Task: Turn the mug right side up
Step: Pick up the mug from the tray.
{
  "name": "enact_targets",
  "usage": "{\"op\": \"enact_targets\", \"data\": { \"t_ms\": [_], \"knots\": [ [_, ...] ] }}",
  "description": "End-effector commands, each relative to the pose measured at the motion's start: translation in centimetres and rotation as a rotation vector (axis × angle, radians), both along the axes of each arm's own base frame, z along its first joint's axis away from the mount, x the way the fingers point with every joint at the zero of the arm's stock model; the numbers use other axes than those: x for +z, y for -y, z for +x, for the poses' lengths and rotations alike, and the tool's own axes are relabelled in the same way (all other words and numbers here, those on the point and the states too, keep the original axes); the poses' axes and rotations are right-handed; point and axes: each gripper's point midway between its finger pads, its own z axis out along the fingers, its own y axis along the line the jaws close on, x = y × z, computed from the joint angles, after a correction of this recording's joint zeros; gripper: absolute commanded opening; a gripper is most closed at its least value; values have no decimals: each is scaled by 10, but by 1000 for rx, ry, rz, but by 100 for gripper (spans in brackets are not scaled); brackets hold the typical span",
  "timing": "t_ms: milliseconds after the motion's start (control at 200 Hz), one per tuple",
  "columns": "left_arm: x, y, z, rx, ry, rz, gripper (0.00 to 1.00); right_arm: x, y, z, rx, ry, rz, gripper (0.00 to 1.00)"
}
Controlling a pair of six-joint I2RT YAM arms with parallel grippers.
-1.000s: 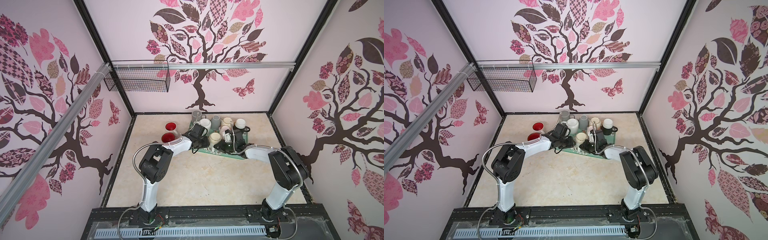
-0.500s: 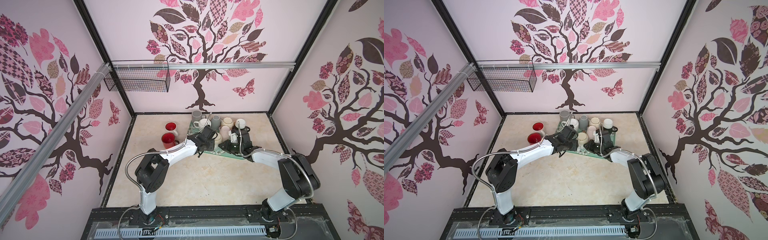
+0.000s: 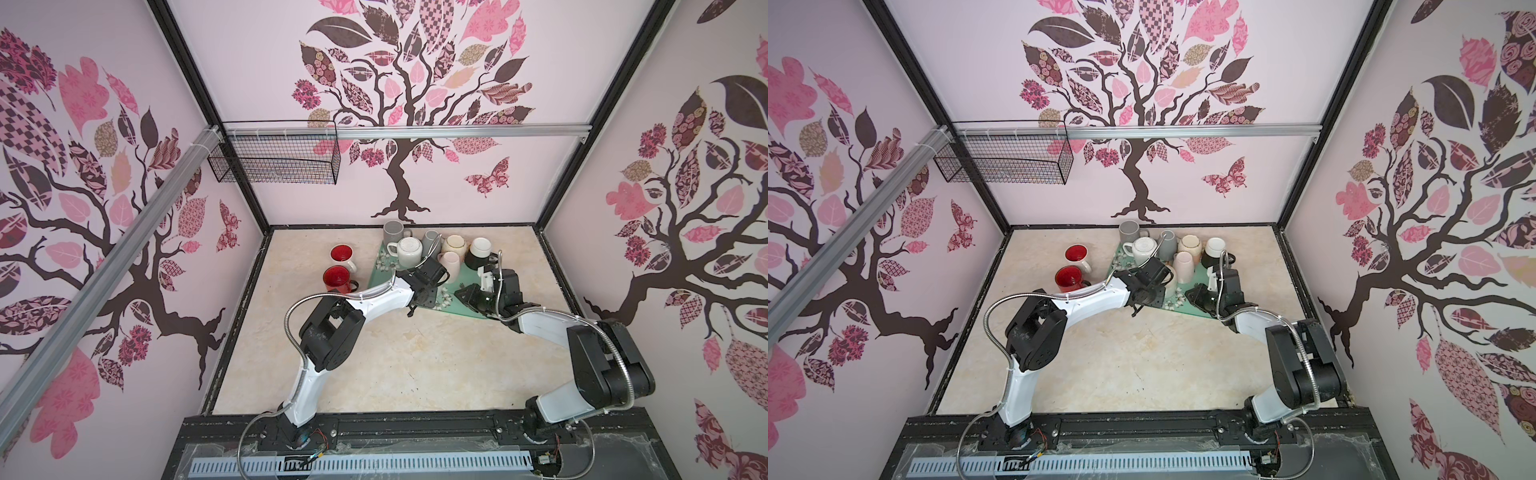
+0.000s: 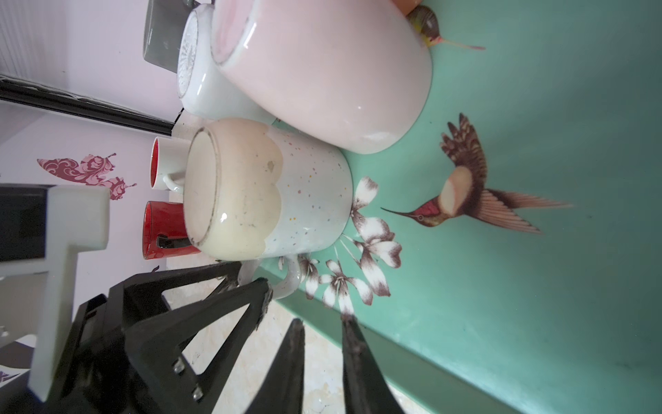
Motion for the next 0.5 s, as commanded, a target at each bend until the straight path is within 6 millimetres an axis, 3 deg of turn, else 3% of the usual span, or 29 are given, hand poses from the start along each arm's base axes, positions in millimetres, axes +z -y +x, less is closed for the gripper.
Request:
{"op": "enact_targets", "data": {
  "t_ms": [0,285,495],
  "knots": [
    [15,6,22,11,57,-20,53,7,-6,3,19,25,24,23],
    [2,9,36,-3,39,-24,36,4,-6,4,21,16,24,23],
    [10,-2,40,-15,82,37,8,7,-7,6,18,22,32,23]
  ]
}}
